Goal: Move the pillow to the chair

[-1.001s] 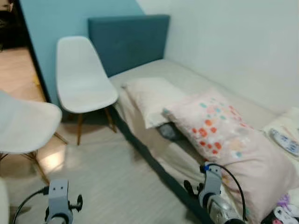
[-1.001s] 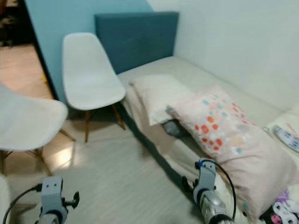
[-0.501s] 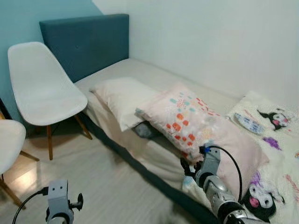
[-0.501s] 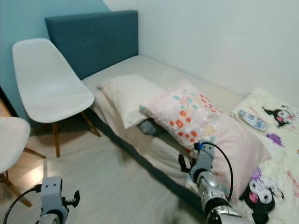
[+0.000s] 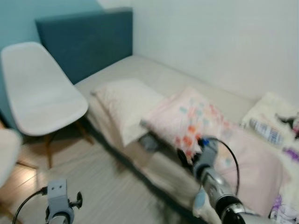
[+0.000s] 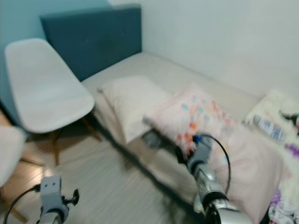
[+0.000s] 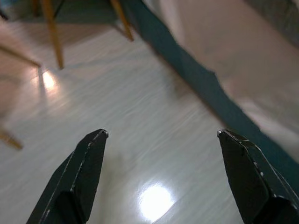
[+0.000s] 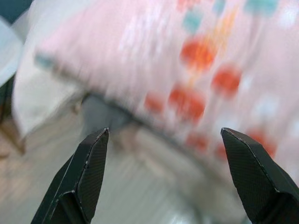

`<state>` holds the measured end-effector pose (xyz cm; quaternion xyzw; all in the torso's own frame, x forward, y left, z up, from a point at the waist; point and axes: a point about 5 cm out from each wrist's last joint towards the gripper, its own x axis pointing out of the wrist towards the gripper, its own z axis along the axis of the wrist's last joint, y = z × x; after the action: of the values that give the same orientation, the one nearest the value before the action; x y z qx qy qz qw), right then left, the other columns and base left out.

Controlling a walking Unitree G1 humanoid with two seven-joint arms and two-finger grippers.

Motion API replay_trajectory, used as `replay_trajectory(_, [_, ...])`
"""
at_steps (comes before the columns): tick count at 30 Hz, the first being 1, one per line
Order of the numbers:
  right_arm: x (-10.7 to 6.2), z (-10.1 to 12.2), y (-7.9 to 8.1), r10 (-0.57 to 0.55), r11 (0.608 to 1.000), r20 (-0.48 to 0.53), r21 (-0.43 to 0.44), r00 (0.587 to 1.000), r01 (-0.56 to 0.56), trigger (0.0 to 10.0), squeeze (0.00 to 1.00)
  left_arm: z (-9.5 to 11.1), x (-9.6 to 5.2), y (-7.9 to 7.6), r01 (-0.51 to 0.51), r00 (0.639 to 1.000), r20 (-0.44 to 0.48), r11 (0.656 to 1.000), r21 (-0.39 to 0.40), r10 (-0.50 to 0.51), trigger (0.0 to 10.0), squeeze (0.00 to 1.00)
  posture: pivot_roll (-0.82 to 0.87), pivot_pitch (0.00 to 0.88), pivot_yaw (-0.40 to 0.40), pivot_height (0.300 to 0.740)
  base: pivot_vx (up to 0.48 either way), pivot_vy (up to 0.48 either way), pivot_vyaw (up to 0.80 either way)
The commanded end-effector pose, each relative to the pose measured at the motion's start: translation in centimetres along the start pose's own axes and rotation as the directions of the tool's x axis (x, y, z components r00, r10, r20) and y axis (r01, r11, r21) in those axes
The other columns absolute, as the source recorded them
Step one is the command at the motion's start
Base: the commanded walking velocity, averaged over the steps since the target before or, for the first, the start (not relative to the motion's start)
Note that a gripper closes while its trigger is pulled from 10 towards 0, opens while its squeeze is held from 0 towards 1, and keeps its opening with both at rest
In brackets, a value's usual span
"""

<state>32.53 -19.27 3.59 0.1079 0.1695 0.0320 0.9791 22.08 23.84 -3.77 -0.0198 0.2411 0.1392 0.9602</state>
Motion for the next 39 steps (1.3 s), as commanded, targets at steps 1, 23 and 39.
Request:
replay_trajectory(1, [0.1, -0.2, 0.6, 0.017, 1.0, 0.001, 0.018, 1.0, -0.017, 10.0, 0.0, -0.8, -0.4, 0.6, -0.014, 0.999, -0.031, 1.0, 0.007, 0.015, 10.0, 0.0, -0.02, 0.0, -0.082, 0.74, 0.431, 0.0, -0.77])
replay_trajectory(23, [-0.4, -0.3, -1.2, 0.043, 0.91, -0.147, -0.403, 0.988, -0.1, 10.0, 0.0, 0.6, 0.1, 2.3, -0.119, 0.993, 0.01, 0.992, 0.04, 0.119, 10.0, 0.0, -0.04, 0.0, -0.07, 0.74, 0.147, 0.0, -0.32])
replay_trajectory(39, [-1.8, -1.6, -1.2, 0.255, 0.6, -0.409, -0.644, 0.876, -0.475, 10.0, 0.0, 2.4, 0.3, 5.4, -0.289, 0.955, 0.069, 0.957, 0.007, 0.287, 10.0, 0.0, -0.05, 0.0, -0.065, 0.715, 0.0, 0.0, 0.0])
